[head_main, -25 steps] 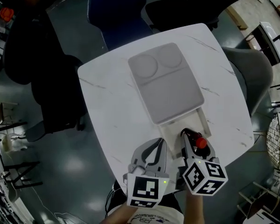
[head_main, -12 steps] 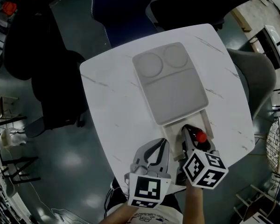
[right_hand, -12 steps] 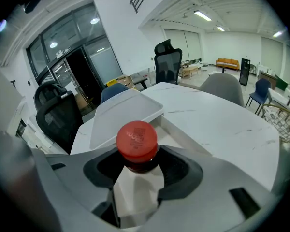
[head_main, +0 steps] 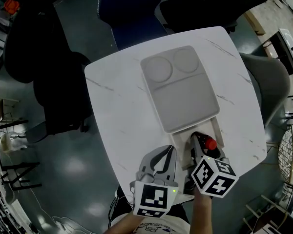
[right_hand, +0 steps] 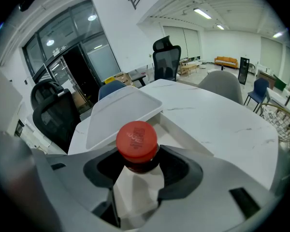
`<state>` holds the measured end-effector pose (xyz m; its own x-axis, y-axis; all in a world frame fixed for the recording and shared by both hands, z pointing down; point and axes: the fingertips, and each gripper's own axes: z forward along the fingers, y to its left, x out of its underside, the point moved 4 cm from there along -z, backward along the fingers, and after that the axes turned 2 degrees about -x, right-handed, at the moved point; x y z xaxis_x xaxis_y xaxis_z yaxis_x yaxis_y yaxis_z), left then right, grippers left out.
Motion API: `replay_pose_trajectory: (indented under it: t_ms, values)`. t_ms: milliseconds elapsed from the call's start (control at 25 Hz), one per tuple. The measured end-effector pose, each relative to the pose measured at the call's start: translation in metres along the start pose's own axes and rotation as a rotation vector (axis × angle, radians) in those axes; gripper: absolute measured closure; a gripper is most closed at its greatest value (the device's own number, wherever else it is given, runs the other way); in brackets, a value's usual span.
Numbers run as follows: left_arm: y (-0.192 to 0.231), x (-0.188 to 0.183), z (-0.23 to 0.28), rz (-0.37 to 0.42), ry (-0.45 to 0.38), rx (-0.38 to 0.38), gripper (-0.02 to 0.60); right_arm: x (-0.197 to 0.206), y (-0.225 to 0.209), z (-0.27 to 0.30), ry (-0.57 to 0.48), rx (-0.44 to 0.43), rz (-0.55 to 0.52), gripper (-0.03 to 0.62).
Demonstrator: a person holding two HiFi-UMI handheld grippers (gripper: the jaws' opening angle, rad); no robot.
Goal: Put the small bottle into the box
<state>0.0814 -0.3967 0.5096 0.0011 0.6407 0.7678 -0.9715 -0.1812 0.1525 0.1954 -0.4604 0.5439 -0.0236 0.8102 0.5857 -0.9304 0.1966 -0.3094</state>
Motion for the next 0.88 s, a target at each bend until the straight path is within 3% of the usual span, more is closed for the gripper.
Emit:
replay_pose_trajectory:
  t_ms: [360, 880]
  values:
    - [0.000, 0.002, 0.002, -0.015, 0.004, -0.002, 0.561, 0.002, 0.001, 0.005, 0.052, 0.027, -0.018, 0.367]
    - [-0.004, -0.001, -0.007, 0.000, -0.023, 0.010, 0.561, 0.002, 0.004, -0.013, -0.008, -0.006, -0.001, 0.365]
